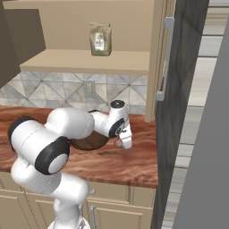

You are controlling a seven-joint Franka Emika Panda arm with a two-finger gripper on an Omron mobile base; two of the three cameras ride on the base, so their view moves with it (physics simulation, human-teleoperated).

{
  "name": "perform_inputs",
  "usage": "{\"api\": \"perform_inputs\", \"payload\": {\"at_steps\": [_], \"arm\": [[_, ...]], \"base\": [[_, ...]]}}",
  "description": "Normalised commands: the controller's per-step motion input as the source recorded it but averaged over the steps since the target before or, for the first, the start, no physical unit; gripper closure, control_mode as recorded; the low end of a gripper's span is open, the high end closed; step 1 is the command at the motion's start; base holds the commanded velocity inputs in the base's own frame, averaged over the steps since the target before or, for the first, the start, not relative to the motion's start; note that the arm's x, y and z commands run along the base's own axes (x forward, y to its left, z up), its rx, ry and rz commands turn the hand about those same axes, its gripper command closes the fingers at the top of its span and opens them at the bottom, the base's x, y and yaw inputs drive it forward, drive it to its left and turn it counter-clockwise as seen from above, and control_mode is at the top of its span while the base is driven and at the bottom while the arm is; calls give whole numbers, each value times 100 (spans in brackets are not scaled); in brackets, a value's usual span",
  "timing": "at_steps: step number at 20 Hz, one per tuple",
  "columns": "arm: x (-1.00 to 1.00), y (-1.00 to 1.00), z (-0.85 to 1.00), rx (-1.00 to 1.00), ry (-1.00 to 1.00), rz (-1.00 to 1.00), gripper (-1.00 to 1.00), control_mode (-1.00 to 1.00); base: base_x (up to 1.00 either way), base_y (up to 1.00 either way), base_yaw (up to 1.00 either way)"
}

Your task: Pick the egg and butter from the fridge and place them by the bowl for mixing.

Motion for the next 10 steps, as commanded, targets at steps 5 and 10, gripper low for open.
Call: {"api": "perform_inputs", "payload": {"at_steps": [5,10], "arm": [[-42,31,34,-6,-17,9,-100,-100],[-50,22,38,-16,-17,13,-100,-100]], "base": [[0,0,0],[0,0,0]]}}
